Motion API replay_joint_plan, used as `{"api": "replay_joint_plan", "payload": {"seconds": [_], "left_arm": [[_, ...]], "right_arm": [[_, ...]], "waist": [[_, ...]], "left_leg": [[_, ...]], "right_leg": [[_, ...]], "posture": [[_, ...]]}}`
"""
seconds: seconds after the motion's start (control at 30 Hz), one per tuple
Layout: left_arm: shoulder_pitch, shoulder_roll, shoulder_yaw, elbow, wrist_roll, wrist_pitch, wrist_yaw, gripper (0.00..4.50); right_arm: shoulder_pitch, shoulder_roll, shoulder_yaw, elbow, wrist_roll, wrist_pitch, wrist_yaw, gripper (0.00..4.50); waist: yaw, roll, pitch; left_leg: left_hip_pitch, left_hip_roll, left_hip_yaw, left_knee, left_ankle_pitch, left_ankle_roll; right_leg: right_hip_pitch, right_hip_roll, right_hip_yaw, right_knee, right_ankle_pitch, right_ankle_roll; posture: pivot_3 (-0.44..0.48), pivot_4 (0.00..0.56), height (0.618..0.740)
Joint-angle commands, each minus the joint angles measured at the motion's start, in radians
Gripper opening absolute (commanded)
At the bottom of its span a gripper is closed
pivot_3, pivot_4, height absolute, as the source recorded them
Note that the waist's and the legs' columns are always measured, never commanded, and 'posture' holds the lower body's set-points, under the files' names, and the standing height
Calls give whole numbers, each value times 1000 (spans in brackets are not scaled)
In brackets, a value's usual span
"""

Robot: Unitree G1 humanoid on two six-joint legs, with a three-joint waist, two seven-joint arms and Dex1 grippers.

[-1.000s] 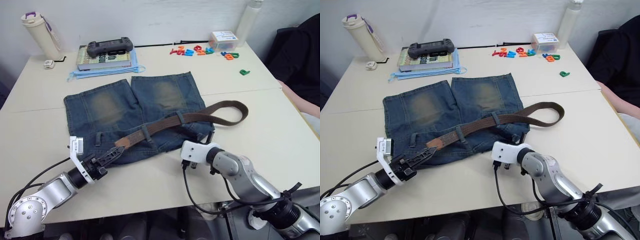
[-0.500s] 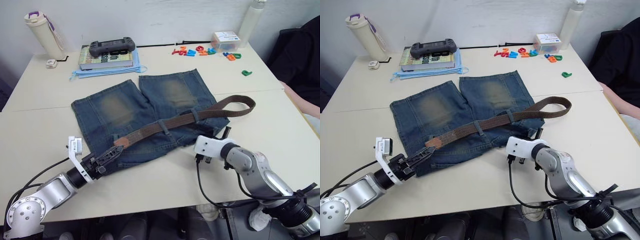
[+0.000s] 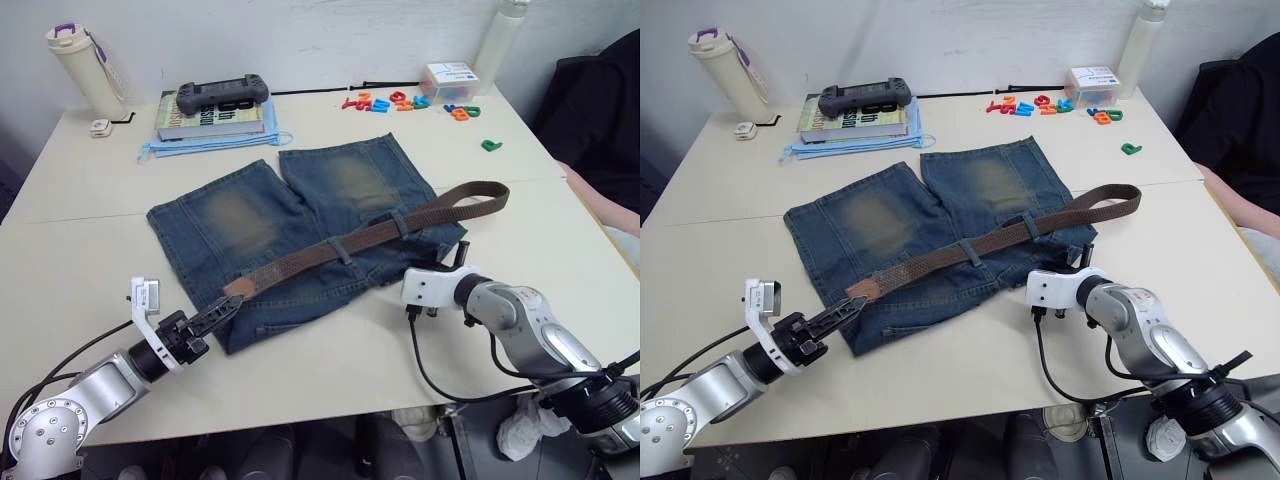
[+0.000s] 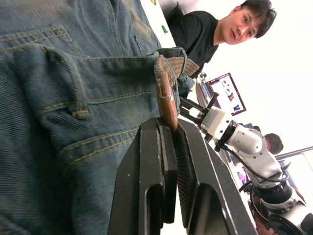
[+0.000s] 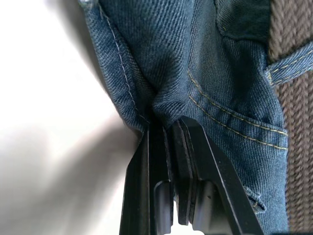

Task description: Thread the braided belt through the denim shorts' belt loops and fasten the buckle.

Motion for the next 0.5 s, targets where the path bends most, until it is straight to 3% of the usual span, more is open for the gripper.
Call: {"api": "replay_joint_plan", "payload": {"seconds": [0.03,0.07,0.17,0.23,0.27,0.33,0.5], "left_arm": [[-2,-2,16,-10,5,-24,-17,0],[-4,-3,15,-11,6,-24,-17,0],[-8,-9,11,-14,10,-26,-16,0],[-10,-12,8,-16,12,-29,-16,0],[-12,-14,6,-17,13,-30,-16,0],[-17,-16,1,-19,13,-31,-15,0],[-37,-24,-15,-22,10,-33,-2,0]], "right_arm": [[25,22,-84,-33,41,55,32,25],[34,37,-103,-58,67,75,44,25],[58,64,-168,-140,139,148,96,957],[66,68,-212,-201,180,212,136,1810],[56,78,-259,-252,242,284,172,2469],[36,91,-331,-335,349,405,235,3075],[-86,169,-460,-544,661,818,331,3075]], "waist": [[0,0,0],[0,0,0],[-1,0,0],[-2,0,0],[-2,0,0],[-5,1,1],[-4,2,1]], "left_leg": [[0,0,0,0,0,0],[0,0,0,0,0,0],[-1,1,0,0,0,0],[-1,1,0,0,0,0],[-1,1,0,0,0,0],[0,1,0,0,0,0],[0,3,0,0,-1,-1]], "right_leg": [[0,0,0,0,0,0],[0,0,0,0,0,0],[-1,0,0,0,0,0],[-1,0,0,0,0,0],[-1,0,0,0,0,0],[-1,0,1,0,0,0],[-1,-1,0,0,0,-1]], "posture": [[0,150,713],[0,150,713],[0,150,713],[0,150,713],[0,150,713],[0,150,713],[0,150,713]]}}
